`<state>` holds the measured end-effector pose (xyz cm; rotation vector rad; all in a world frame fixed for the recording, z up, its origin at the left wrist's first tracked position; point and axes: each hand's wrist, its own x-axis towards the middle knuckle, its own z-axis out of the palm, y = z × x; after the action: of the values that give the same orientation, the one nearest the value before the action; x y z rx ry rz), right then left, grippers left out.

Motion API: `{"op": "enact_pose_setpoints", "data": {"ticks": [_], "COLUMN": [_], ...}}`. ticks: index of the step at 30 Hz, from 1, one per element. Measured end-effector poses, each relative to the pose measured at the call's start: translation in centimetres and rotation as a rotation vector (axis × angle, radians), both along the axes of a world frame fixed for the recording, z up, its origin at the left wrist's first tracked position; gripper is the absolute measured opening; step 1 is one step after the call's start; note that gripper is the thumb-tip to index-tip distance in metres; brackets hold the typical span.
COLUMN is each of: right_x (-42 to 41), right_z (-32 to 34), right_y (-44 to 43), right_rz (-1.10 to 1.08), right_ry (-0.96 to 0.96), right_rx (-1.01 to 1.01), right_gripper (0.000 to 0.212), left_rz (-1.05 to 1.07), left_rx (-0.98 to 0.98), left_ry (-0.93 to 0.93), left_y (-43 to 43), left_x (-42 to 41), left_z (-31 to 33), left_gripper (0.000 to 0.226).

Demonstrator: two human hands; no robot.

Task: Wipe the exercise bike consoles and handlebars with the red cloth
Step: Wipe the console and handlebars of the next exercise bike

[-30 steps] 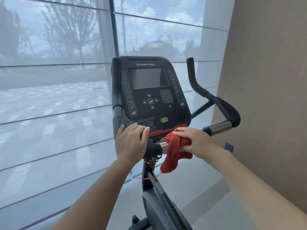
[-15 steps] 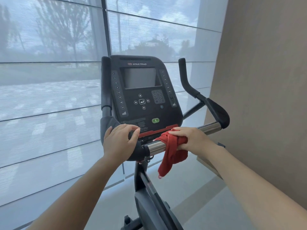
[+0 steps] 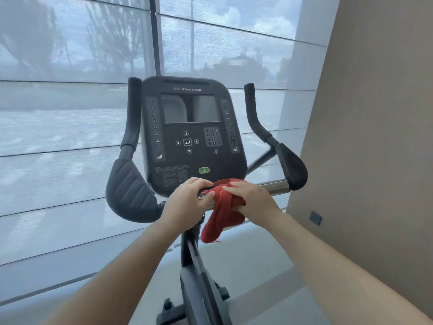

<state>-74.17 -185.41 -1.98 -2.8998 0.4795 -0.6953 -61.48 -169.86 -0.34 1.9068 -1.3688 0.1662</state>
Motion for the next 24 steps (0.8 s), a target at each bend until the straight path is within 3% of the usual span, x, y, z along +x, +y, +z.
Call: {"op": "enact_pose_setpoints", "data": {"ticks": [6,17,24], "right_x": [-4.3,-3.2,-0.9], "right_z": [1.3,-0.2,0.0], "right_y": [-6.8,-5.0,-2.8], "right_rz": [-0.127,0.064,0.051], "right_ry": [0.153,-0.021,0.016], "right_rx": [0.012,-0.060,-0.062], "right_gripper": [0.061,0.058,0.051], "left_rz": [0.082,0.356,0.304], "left_rx": [0.053,0.113,0.012], "left_ry": [-0.059,-0.100,-0.037], "left_y": [-3.7,-3.1,-2.0], "left_x": [-3.5,-3.8,-2.7], "left_z": [-0.4,-1.7,-1.7], "left_gripper": [0.031,0.031,0.023]}}
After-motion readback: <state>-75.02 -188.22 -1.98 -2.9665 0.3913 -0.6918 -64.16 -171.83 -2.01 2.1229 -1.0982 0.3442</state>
